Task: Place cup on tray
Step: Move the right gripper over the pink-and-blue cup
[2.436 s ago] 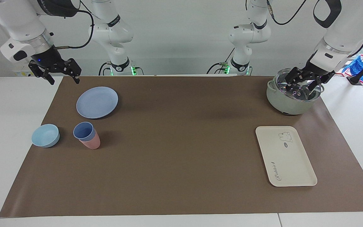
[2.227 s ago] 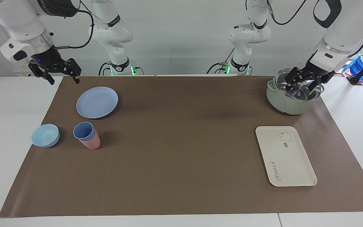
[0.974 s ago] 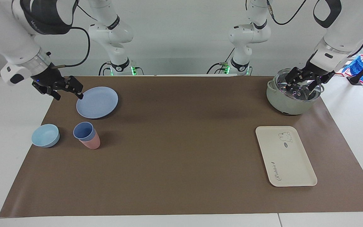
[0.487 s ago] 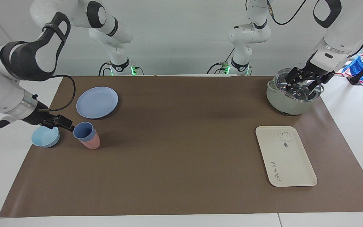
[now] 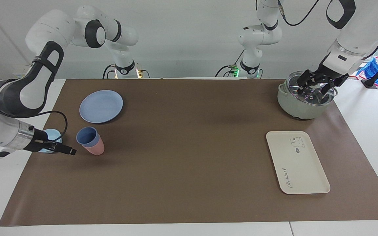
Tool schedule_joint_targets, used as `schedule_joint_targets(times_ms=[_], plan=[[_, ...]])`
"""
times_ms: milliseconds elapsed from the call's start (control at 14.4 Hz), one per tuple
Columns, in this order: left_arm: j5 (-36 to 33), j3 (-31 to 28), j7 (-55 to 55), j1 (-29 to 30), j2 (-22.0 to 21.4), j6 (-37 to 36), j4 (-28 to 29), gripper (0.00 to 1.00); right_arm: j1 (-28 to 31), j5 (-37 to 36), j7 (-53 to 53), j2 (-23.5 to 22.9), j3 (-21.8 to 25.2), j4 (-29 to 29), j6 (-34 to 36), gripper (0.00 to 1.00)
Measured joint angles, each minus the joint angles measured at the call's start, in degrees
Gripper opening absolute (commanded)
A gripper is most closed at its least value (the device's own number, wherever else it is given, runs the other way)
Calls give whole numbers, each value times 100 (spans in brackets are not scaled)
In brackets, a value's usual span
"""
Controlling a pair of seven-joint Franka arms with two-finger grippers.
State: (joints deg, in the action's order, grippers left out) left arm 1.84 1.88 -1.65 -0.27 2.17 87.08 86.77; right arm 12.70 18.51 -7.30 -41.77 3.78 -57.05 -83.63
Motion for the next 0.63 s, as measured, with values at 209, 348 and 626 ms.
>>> schedule_joint_targets(times_ms=[209,348,626], plan=[[0,0,0,0,0,0,0,100,87,175,-699,-60,-1,-123,-2,100],[0,0,0,0,0,0,0,100,117,354,-1042,-77,-1,-336,-17,100],[0,0,0,0,0,0,0,100,176,376,-1218,-100,0,-1024,-312,100]])
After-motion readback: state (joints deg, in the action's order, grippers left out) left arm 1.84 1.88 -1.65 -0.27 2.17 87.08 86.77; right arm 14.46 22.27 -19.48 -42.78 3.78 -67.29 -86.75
